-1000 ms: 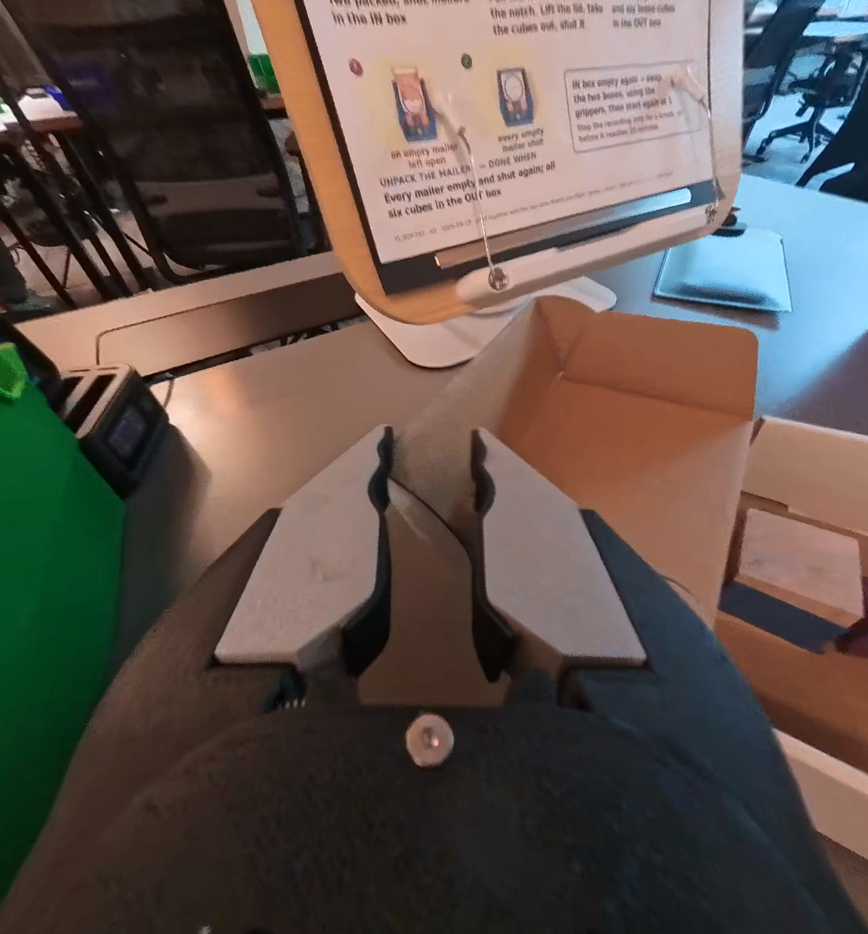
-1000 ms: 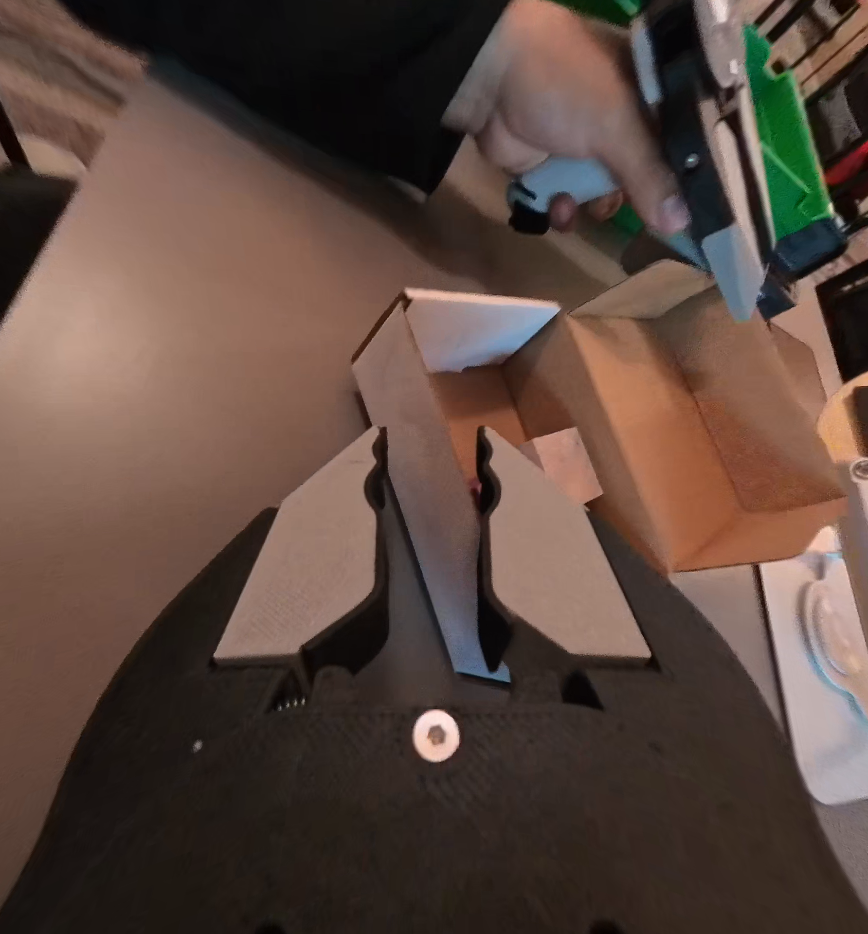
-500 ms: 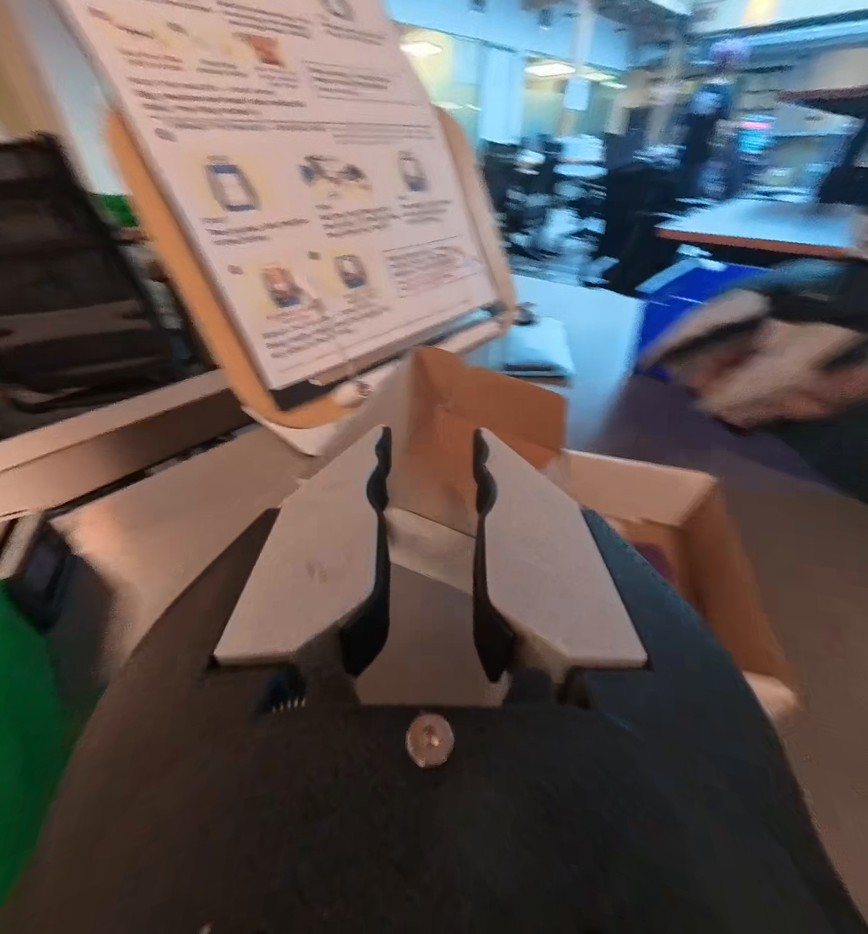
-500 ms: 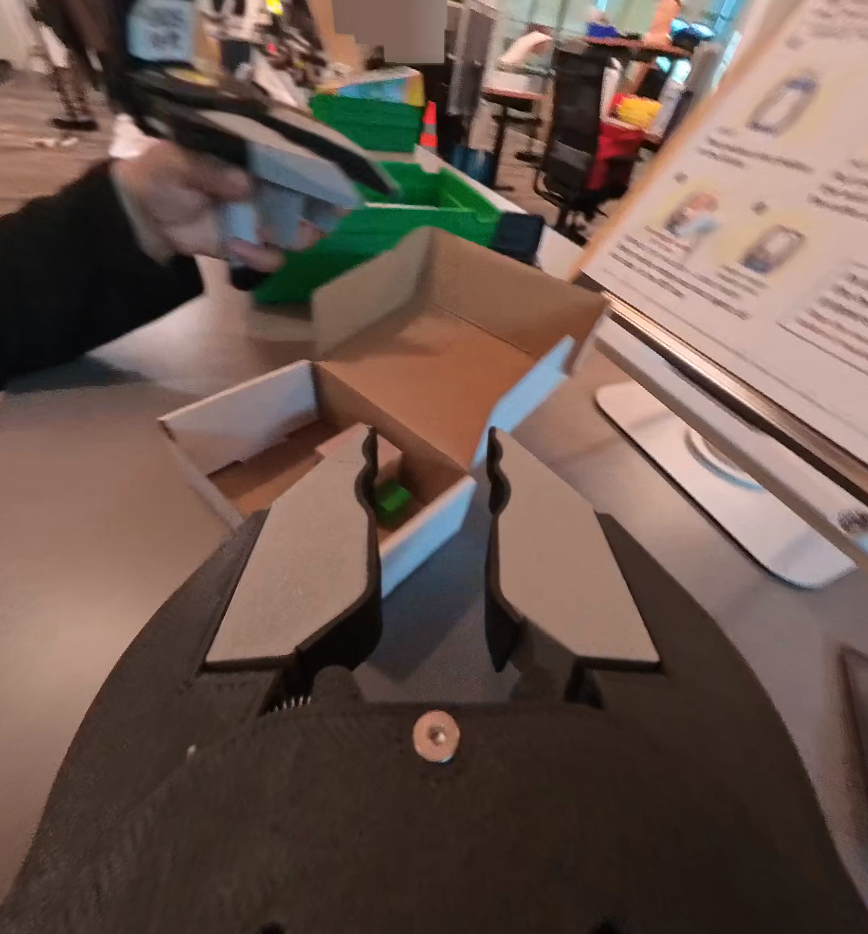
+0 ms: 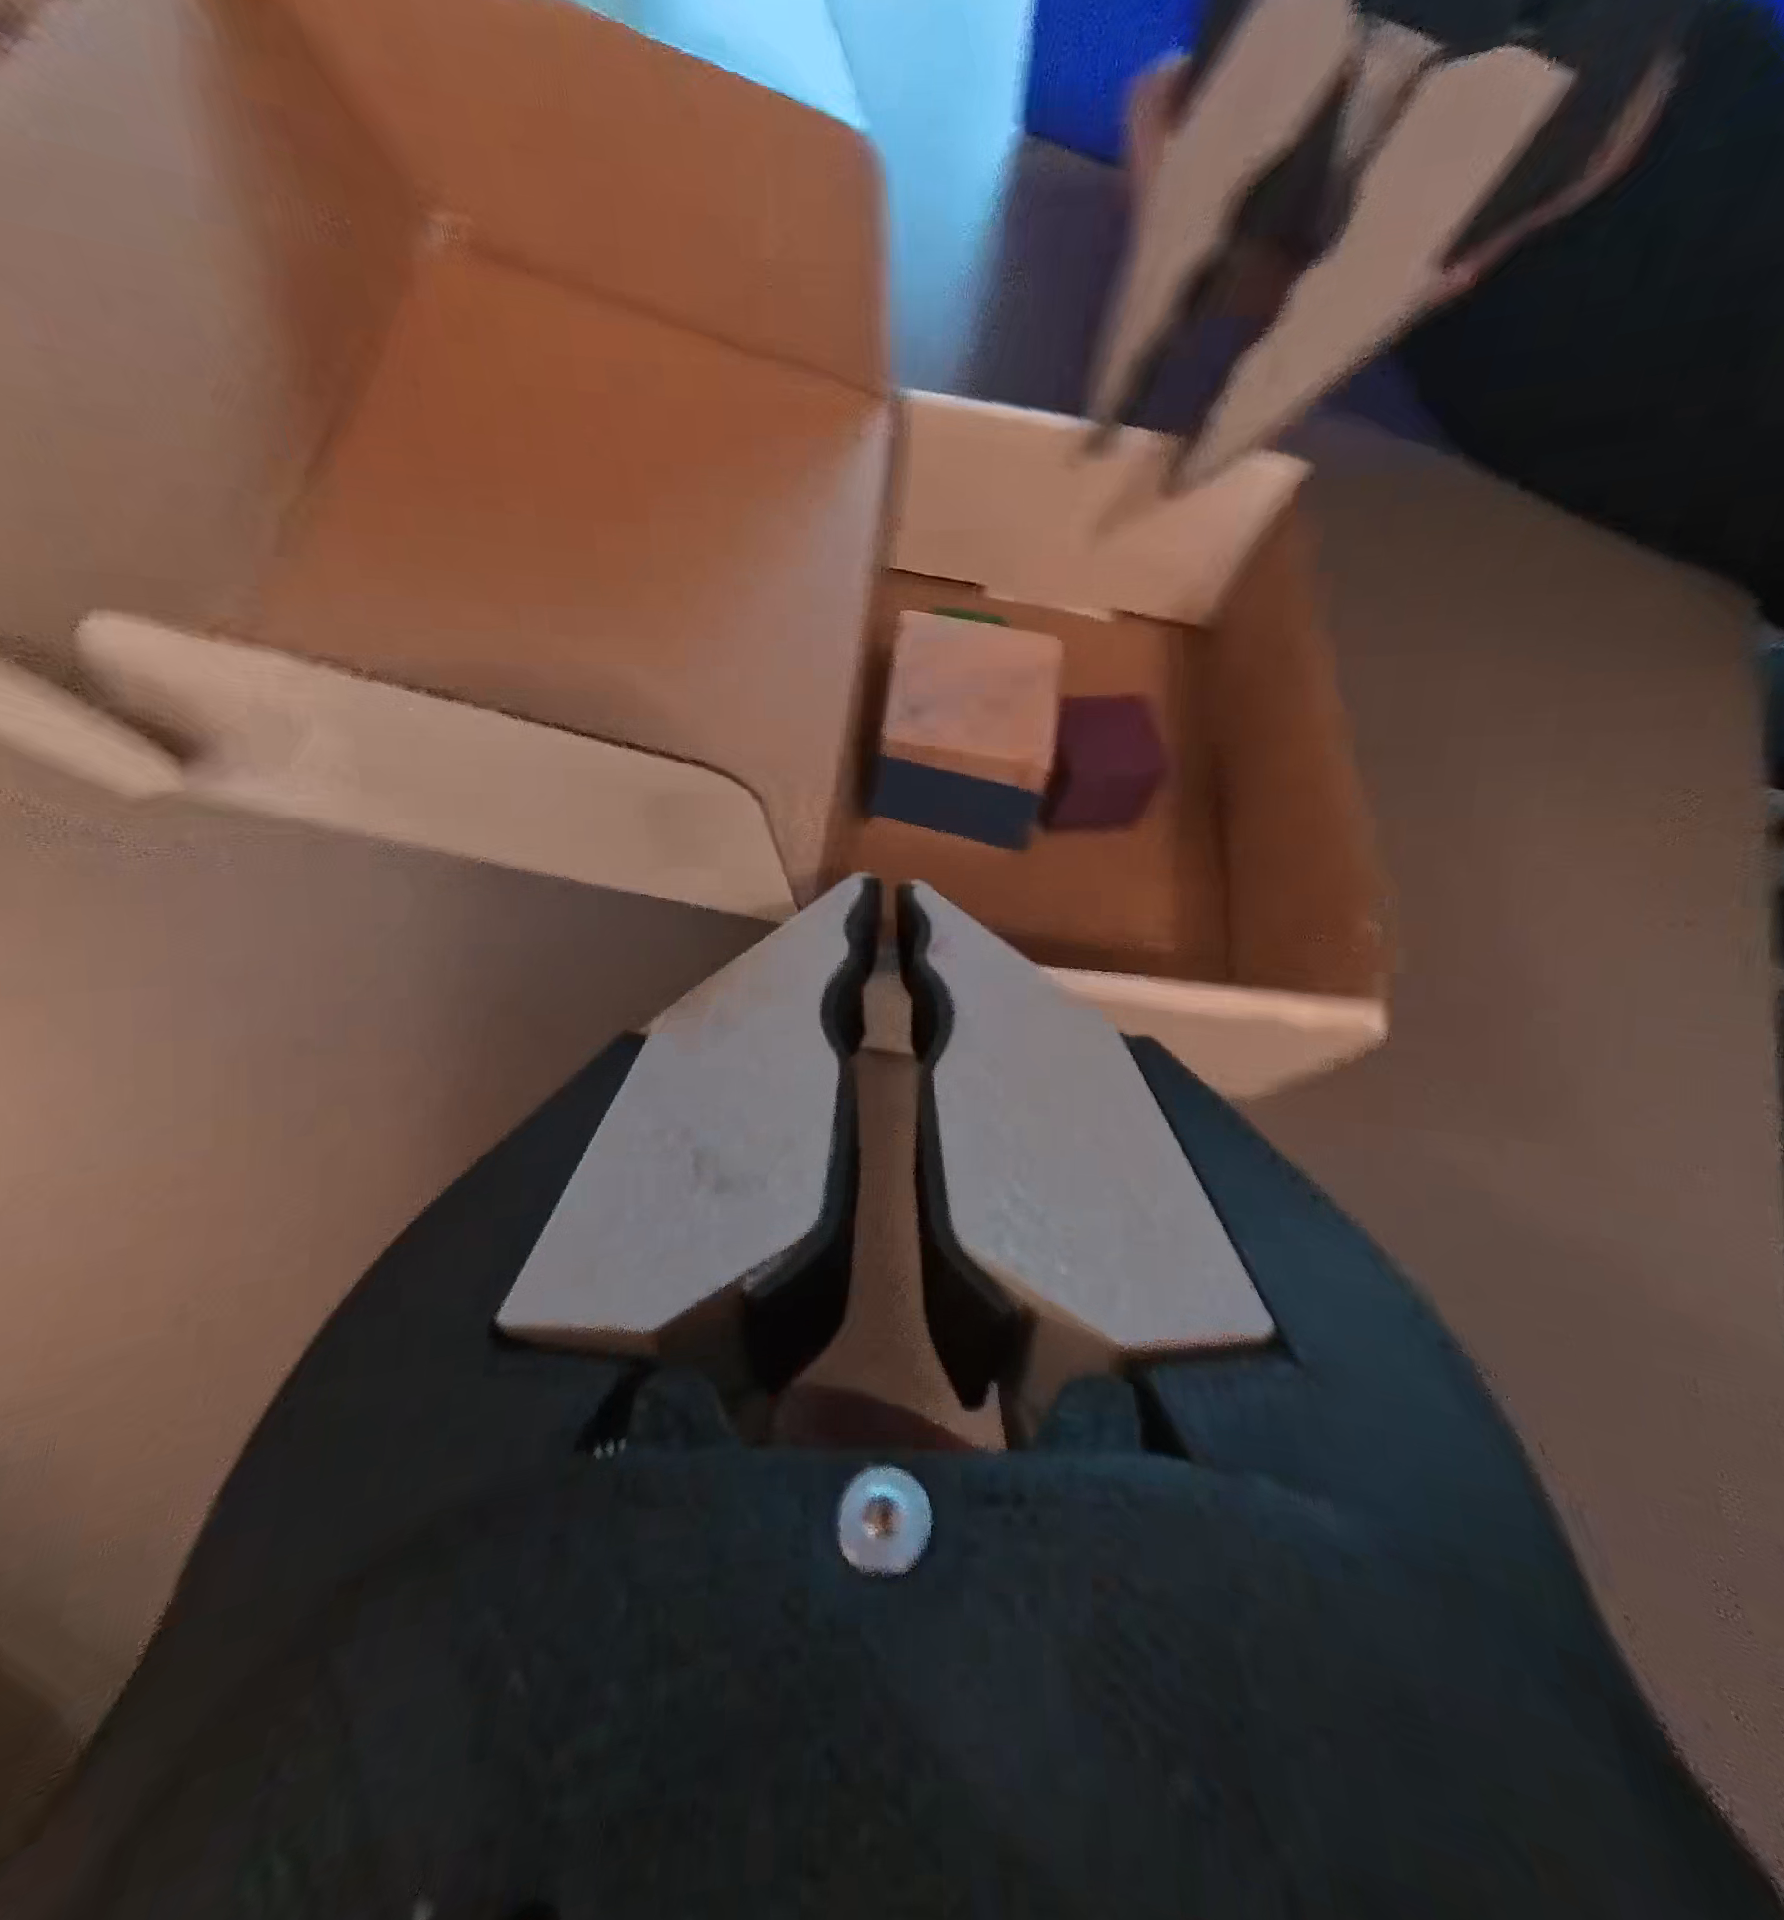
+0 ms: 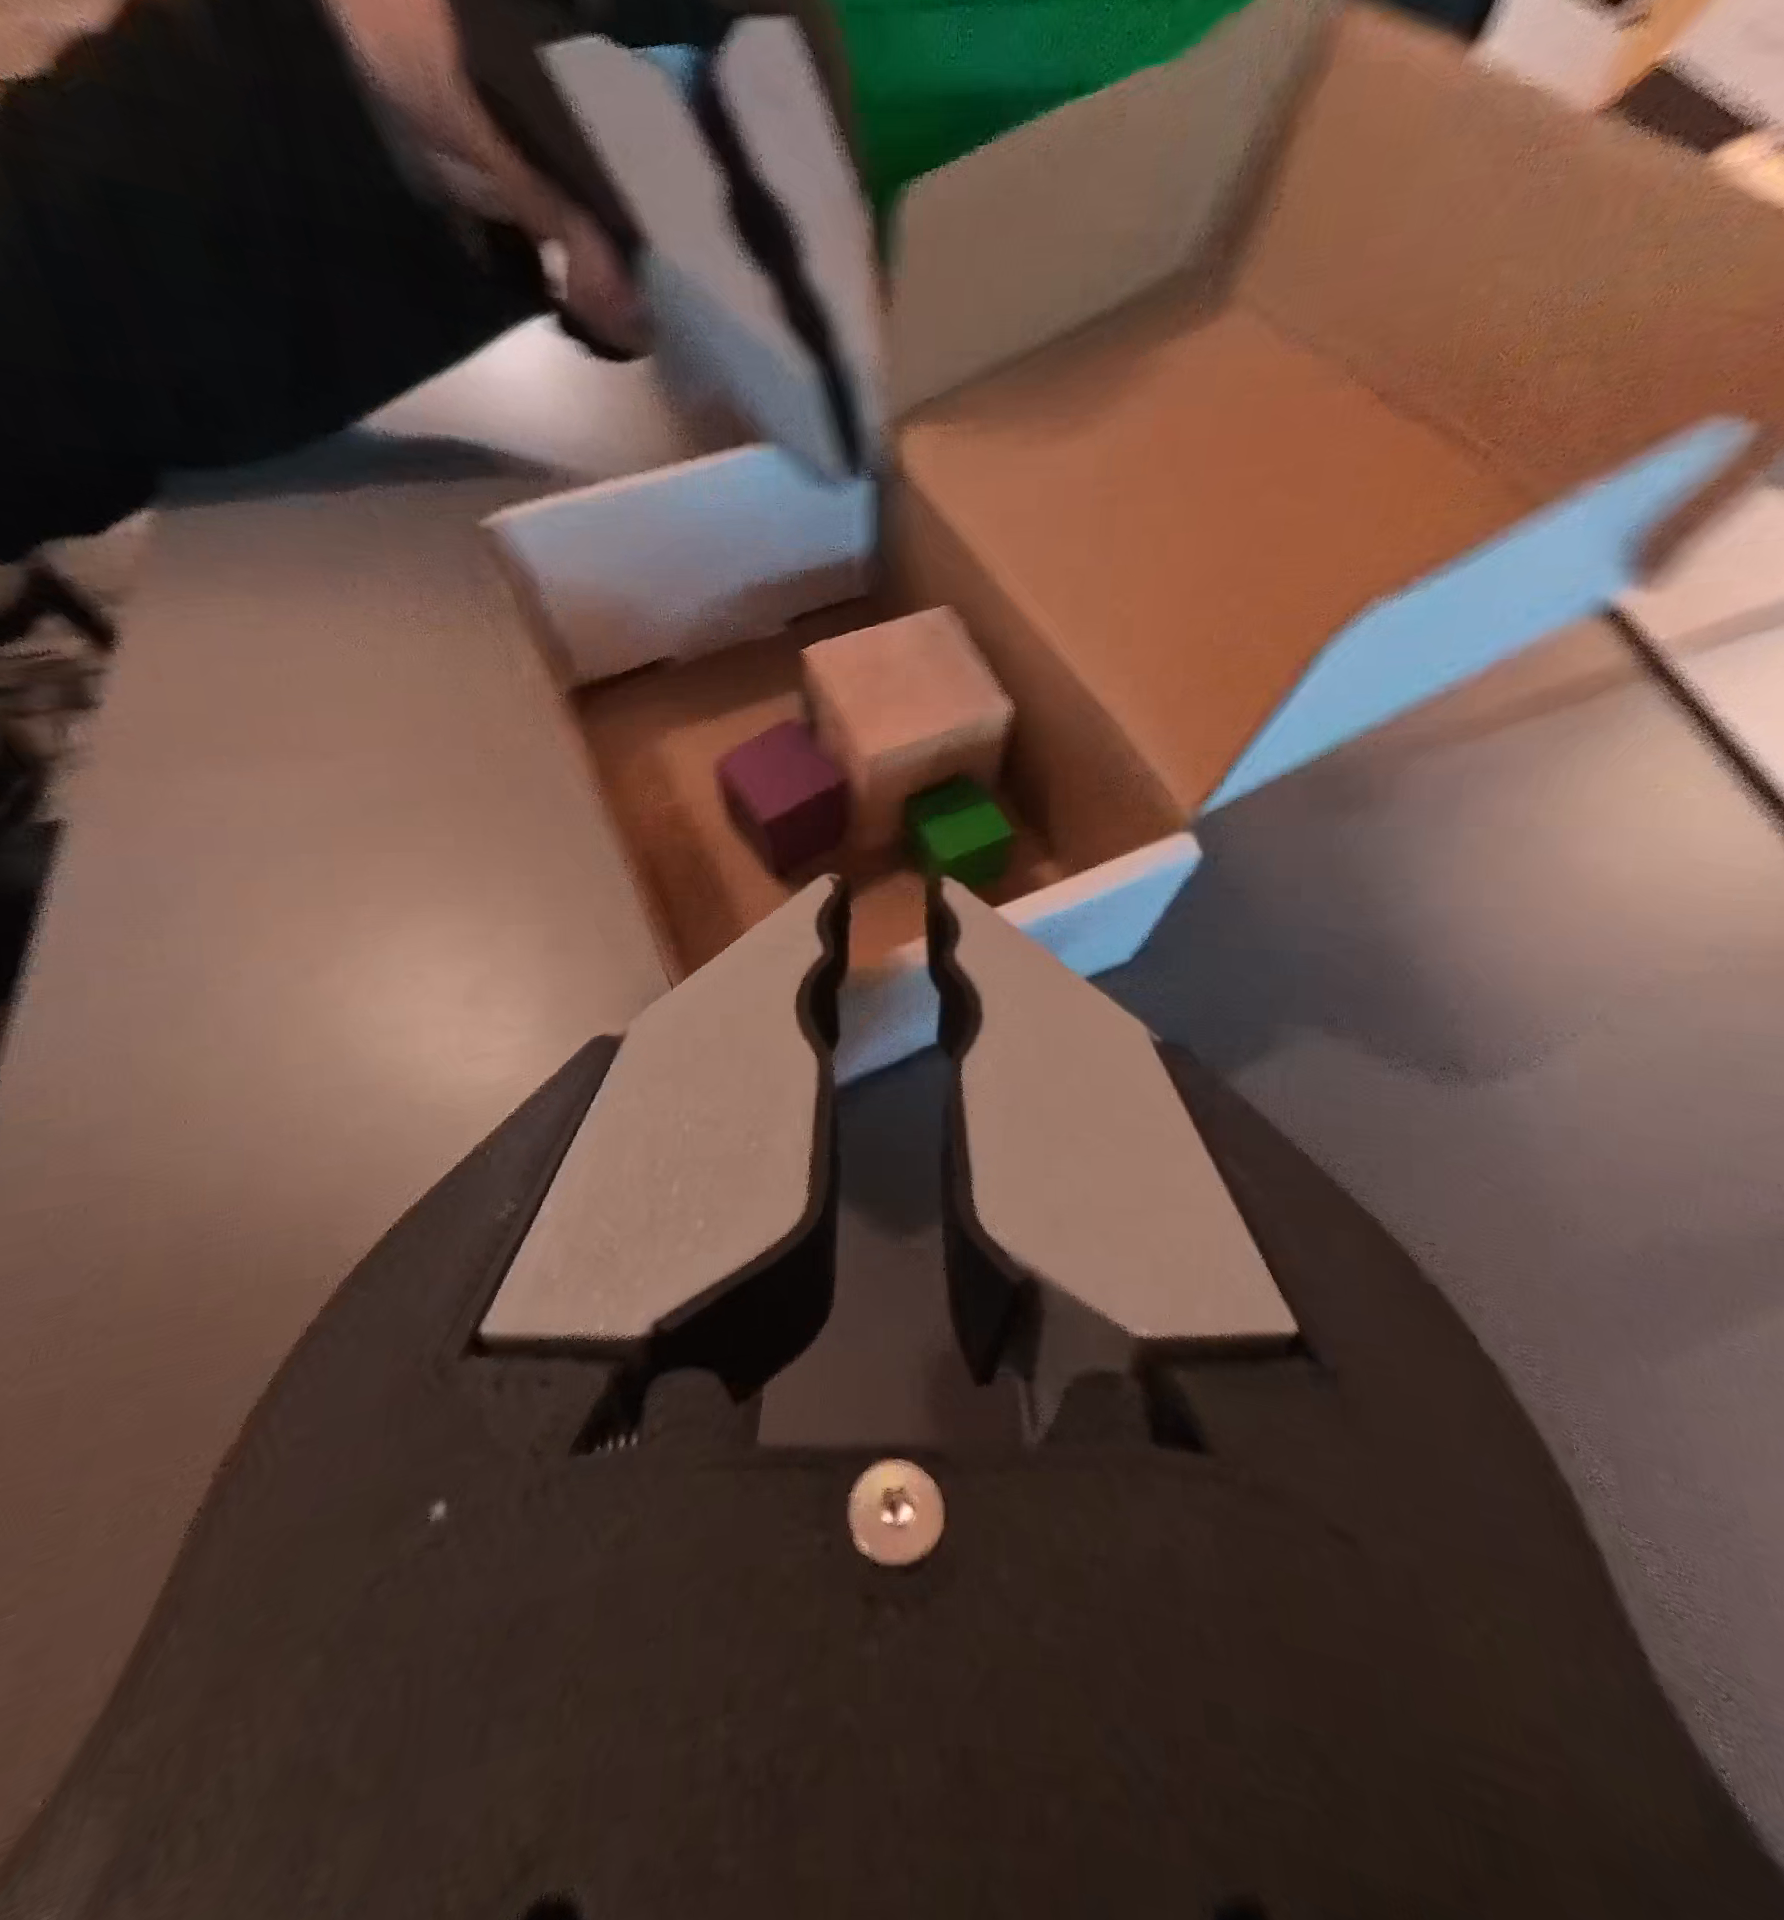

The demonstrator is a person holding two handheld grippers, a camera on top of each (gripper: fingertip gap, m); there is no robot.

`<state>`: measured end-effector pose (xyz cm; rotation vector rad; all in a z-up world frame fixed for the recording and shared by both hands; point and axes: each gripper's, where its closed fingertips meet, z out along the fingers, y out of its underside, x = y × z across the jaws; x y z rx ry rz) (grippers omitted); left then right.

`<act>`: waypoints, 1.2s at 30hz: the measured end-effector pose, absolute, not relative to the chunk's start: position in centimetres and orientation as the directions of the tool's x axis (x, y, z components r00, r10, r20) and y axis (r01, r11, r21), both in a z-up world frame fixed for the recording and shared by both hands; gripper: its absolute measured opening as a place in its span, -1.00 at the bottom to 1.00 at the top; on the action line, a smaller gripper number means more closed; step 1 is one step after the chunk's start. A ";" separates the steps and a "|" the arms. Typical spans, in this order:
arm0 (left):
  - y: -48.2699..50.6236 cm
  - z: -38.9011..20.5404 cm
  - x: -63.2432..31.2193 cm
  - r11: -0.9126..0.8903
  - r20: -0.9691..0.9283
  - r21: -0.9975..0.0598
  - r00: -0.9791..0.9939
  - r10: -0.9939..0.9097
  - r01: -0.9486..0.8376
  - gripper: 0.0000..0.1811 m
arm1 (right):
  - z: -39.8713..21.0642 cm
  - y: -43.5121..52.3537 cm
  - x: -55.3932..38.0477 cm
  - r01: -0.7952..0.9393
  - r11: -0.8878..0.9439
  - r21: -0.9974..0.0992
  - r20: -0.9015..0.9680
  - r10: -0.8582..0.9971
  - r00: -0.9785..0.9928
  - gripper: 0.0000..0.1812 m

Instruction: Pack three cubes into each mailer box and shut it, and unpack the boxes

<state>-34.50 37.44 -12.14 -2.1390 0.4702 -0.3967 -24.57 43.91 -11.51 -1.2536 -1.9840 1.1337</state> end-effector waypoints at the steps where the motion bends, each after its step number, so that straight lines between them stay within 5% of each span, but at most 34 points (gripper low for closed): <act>1: 38.2 -12.2 -35.1 -0.520 0.068 -0.834 0.902 -0.427 -0.183 -0.95 | -11.6 43.2 -24.2 0.466 0.220 -0.857 -0.027 0.883 -0.468 -0.91; 6: 40.1 -12.4 -35.9 -0.483 -0.039 -0.850 0.939 -0.343 -0.211 -0.96 | -10.5 44.3 -24.9 0.417 0.195 -0.888 0.005 0.910 -0.415 -0.78; 13: 40.7 -10.3 -37.2 -0.385 -0.076 -0.904 0.955 -0.285 -0.187 -0.93 | -8.1 48.4 -26.3 0.334 0.032 -0.942 -0.037 0.980 -0.196 -0.92; 22: 41.1 -7.1 -40.5 -0.238 0.020 -0.971 0.994 -0.111 -0.007 -0.92 | -5.6 52.7 -26.9 0.182 -0.083 -0.980 -0.061 0.991 0.121 -0.64; 36: 41.3 -7.0 -38.7 -0.216 -0.090 -0.969 0.983 -0.160 -0.124 -0.99 | -3.1 48.9 -26.9 0.101 -0.019 -0.995 -0.022 0.999 -0.025 -0.63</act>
